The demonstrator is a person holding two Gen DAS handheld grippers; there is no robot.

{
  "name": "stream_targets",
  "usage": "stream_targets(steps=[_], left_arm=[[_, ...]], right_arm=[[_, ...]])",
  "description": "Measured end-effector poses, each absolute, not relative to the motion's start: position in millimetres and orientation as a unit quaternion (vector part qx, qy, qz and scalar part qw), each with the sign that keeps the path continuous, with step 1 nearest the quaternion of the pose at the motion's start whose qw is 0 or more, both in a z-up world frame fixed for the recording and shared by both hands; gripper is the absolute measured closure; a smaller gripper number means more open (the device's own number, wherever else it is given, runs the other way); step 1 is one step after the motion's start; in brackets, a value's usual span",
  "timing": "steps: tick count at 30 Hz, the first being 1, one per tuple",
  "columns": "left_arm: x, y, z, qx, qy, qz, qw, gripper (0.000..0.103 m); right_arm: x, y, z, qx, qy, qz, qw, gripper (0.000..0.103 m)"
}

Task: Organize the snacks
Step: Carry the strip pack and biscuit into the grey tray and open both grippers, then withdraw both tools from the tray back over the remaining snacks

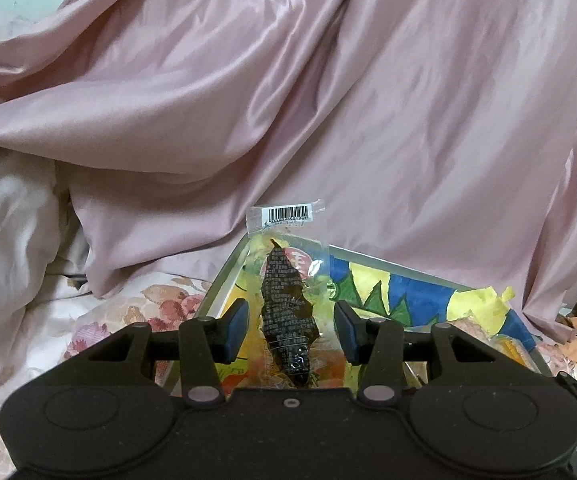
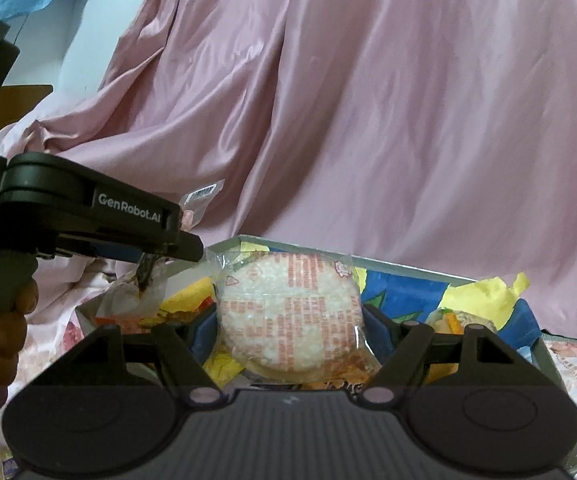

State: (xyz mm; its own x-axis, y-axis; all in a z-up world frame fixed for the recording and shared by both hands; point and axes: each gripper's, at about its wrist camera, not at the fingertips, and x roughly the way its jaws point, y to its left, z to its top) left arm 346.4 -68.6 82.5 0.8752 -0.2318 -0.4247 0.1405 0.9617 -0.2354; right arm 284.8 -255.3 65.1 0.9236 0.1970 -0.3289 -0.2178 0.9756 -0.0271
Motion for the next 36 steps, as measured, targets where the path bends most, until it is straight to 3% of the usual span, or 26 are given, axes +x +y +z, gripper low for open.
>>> stream_targets(steps=[26,34,36], left_arm=[[361,-74,59,-0.095,0.278,-0.088,0.952,0.054],[353,-65,59,-0.121,0.274,-0.077,0.951,0.031],[347,-63,65,-0.126,0.26,-0.074,0.955,0.018]], right_arm=[[293,-253,52,-0.029,0.193,0.095,0.976,0.025],[290,-256,53,-0.029,0.19,0.099,0.976,0.016],[286,-257,56,-0.028,0.18,0.097,0.978,0.012]])
